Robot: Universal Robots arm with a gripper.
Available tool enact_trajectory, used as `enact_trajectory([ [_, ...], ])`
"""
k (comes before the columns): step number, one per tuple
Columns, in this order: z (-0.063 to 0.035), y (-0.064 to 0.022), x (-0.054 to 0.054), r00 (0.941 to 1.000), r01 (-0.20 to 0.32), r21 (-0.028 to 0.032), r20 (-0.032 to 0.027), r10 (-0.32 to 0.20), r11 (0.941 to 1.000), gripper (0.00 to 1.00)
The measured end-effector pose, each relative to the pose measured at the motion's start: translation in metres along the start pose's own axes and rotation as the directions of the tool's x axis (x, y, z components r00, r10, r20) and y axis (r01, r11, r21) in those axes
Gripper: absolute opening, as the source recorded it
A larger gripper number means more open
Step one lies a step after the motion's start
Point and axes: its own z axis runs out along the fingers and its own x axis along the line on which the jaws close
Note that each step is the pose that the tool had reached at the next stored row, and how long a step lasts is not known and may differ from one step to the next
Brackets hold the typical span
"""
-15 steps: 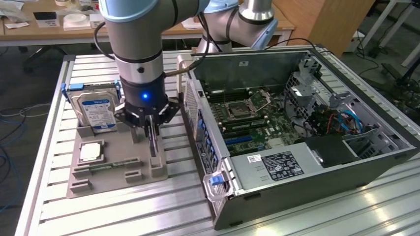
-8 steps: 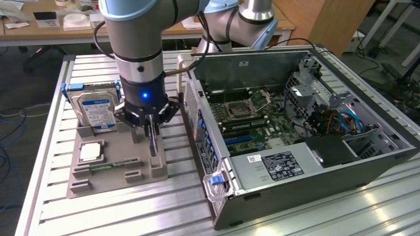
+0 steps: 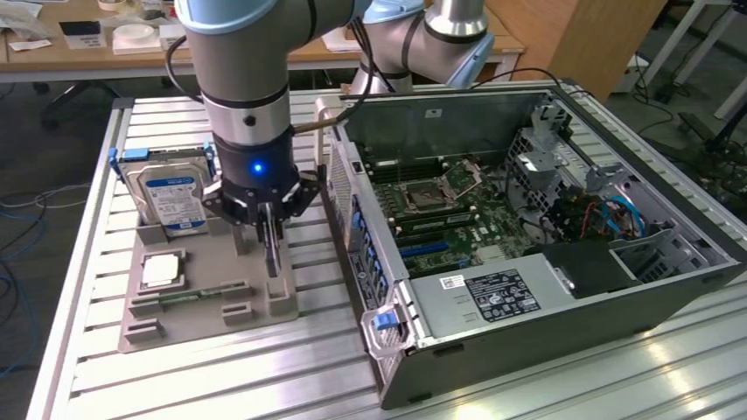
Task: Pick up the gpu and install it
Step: 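Pick up the gpu and move the gpu toward the slot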
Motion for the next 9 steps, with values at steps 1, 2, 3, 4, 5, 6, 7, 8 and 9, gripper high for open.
enact_trajectory([
  [1,-0.0003,0.0000,0.0000,1.0000,0.000,0.0001,-0.0001,0.000,1.0000,0.28],
  [2,-0.0006,0.0000,0.0000,1.0000,0.000,0.0001,0.0000,0.000,1.0000,0.28],
  [3,-0.0009,0.0000,0.0000,1.0000,0.000,0.0000,-0.0001,0.000,1.0000,0.28],
  [4,-0.0009,0.0001,0.0000,1.0000,0.000,-0.0001,0.0001,0.000,1.0000,0.28],
  [5,-0.0012,0.0001,0.0000,1.0000,0.000,0.0000,0.0000,0.000,1.0000,0.28],
  [6,-0.0015,0.0001,0.0000,1.0000,0.000,0.0001,-0.0001,0.000,1.0000,0.28],
  [7,-0.0018,0.0001,0.0000,1.0000,0.000,0.0001,-0.0001,0.000,1.0000,0.28],
  [8,-0.0021,0.0001,0.0000,1.0000,0.000,0.0001,-0.0001,0.000,1.0000,0.28],
  [9,-0.0023,0.0001,-0.0001,1.0000,0.000,0.0000,0.0000,0.000,1.0000,0.28],
])
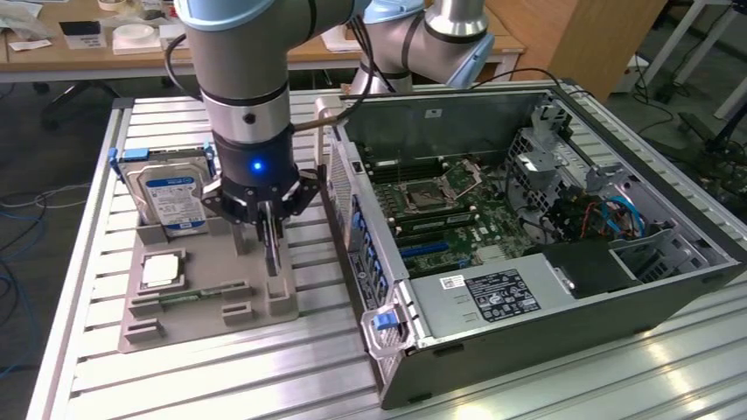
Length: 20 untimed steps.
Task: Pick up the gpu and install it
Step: 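Pick up the gpu and move the gpu toward the slot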
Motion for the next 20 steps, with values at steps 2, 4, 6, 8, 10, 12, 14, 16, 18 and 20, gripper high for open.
enact_trajectory([
  [2,-0.0007,0.0000,0.0000,1.0000,0.000,0.0001,-0.0001,0.000,1.0000,0.28],
  [4,-0.0016,0.0001,0.0000,1.0000,0.000,0.0001,-0.0001,0.000,1.0000,0.28],
  [6,-0.0025,0.0001,-0.0001,1.0000,0.000,0.0001,-0.0001,0.000,1.0000,0.28],
  [8,-0.0033,0.0002,-0.0001,1.0000,0.000,-0.0001,0.0000,0.000,1.0000,0.28],
  [10,-0.0040,0.0002,-0.0001,1.0000,0.000,0.0000,0.0000,0.000,1.0000,0.28],
  [12,-0.0049,0.0002,-0.0001,1.0000,0.000,0.0000,0.0000,0.000,1.0000,0.28],
  [14,-0.0056,0.0003,-0.0001,1.0000,0.000,0.0000,-0.0001,0.000,1.0000,0.28],
  [16,-0.0064,0.0003,-0.0001,1.0000,0.000,0.0000,-0.0001,0.000,1.0000,0.28],
  [18,-0.0076,0.0003,-0.0001,1.0000,0.000,0.0002,-0.0002,0.000,1.0000,0.28],
  [20,-0.0090,0.0004,-0.0002,1.0000,0.000,0.0001,-0.0001,0.000,1.0000,0.28],
])
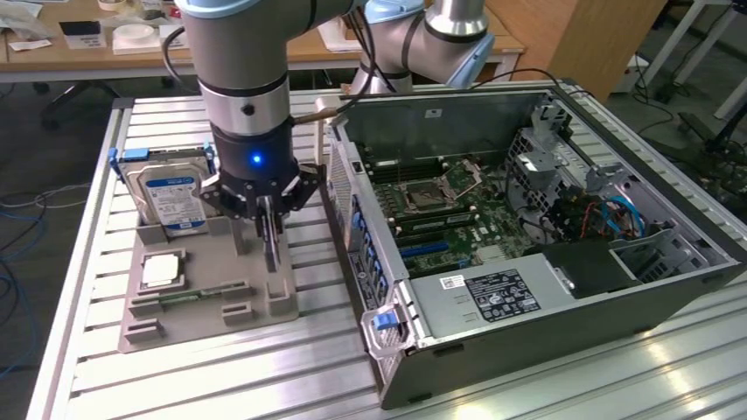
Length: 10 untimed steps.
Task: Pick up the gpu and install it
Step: 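Pick up the gpu and move the gpu toward the slot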
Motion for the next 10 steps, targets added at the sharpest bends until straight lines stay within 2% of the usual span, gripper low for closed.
enact_trajectory([
  [10,-0.0052,0.0002,-0.0001,1.0000,0.000,-0.0001,0.0001,0.000,1.0000,0.28],
])
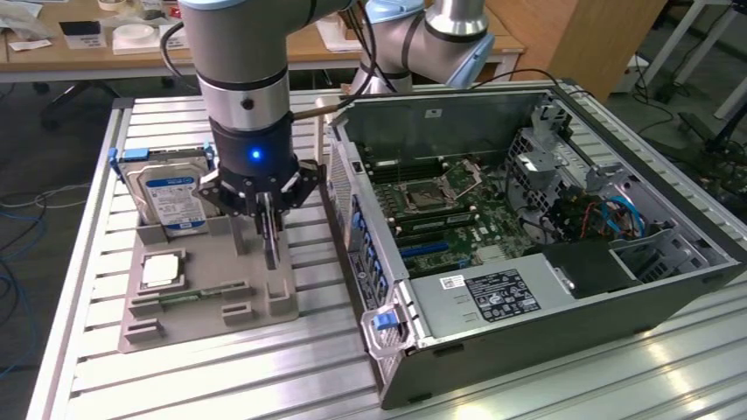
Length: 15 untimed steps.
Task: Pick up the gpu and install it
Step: 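Pick up the gpu and move the gpu toward the slot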
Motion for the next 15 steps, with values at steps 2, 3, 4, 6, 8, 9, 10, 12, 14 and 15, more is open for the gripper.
enact_trajectory([
  [2,-0.0011,0.0000,0.000,1.0000,0.000,0.0001,-0.0001,0.000,1.0000,0.28],
  [3,-0.0018,0.0001,0.000,1.0000,0.000,0.0001,-0.0001,0.000,1.0000,0.28],
  [4,-0.0024,0.0001,0.000,1.0000,0.000,0.0000,-0.0001,0.000,1.0000,0.28],
  [6,-0.0040,0.0002,0.000,1.0000,0.000,0.0000,-0.0001,0.000,1.0000,0.28],
  [8,-0.0058,0.0003,0.000,1.0000,0.000,0.0000,-0.0001,0.000,1.0000,0.28],
  [9,-0.0066,0.0003,0.000,1.0000,0.000,0.0000,0.0000,0.000,1.0000,0.28],
  [10,-0.0073,0.0003,0.000,1.0000,0.000,0.0001,-0.0001,0.000,1.0000,0.28],
  [12,-0.0089,0.0004,0.000,1.0000,0.000,0.0001,-0.0001,0.000,1.0000,0.28],
  [14,-0.0106,0.0005,0.000,1.0000,0.000,0.0001,-0.0001,0.000,1.0000,0.28],
  [15,-0.0117,0.0005,0.000,1.0000,0.000,0.0000,-0.0001,0.000,1.0000,0.28],
])
